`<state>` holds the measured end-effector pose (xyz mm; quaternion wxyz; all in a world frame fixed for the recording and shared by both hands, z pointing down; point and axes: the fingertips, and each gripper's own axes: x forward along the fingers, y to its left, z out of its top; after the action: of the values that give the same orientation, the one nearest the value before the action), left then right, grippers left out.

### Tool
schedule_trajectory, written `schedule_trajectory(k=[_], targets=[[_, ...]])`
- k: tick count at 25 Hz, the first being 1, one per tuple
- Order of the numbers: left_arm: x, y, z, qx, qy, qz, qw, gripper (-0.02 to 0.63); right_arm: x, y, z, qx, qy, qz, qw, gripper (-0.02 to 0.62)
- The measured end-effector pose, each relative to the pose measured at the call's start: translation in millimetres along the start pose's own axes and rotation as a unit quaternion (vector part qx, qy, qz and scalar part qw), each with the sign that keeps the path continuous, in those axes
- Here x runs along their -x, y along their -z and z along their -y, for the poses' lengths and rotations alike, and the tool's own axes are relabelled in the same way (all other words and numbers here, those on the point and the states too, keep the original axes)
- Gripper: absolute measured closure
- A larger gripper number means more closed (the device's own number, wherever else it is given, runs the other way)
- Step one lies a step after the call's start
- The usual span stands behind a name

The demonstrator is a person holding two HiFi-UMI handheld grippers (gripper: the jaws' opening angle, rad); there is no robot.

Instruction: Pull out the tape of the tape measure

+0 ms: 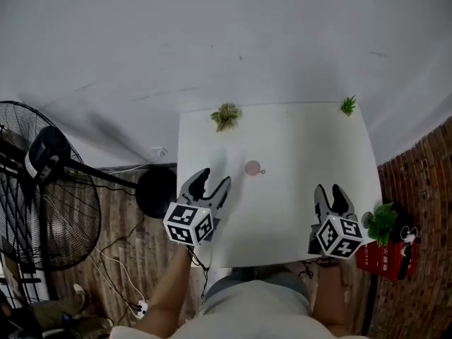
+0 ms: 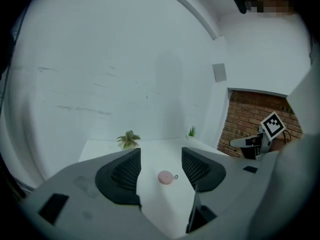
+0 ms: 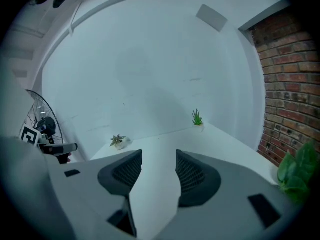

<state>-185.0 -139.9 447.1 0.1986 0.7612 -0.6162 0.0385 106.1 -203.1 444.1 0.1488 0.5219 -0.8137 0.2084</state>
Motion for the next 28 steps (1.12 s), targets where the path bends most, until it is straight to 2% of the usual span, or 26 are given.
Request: schedule_trajectory(k=[3,6,12,16,22,28], targets=[[-15.1,5.7,6.3,-0.021,0.021,-0.018,0.9994,0.37,-5.8,3.7,9.1,-0.006,0.005,-0.004,1.0,0.382],[-32.0,16.3,15.6,-0.062,0.052,-0.048,0.9955,0.37,-11.7,8.6,19.3,-0.016,0.01,-0.006,1.0,0.382],[-58.4,45.2,38.1,-0.115,0.148,-0.099,0.9773,0.365,-25.1,25.3,28.8,-0.036,0.006,-0.001,0.999,0.382],[-72.6,57.8,36.2,-0.132,0.168,-0.12,0.9695,0.365,-34.5,45.7,32.1,-0.047,0.012,-0.02,0.999,0.382],[-95.3,74.8,32.1,-0.18,0.206,-0.167,0.9473,0.365,-47.9,64.0,38.4,-0.056,0.018,-0.038,0.998,0.382],[-116.3,91.2,37.8,-0.222,0.257,-0.21,0.9168,0.365,-58.9,75.2,40.6,-0.056,0.023,-0.051,0.997,0.382]])
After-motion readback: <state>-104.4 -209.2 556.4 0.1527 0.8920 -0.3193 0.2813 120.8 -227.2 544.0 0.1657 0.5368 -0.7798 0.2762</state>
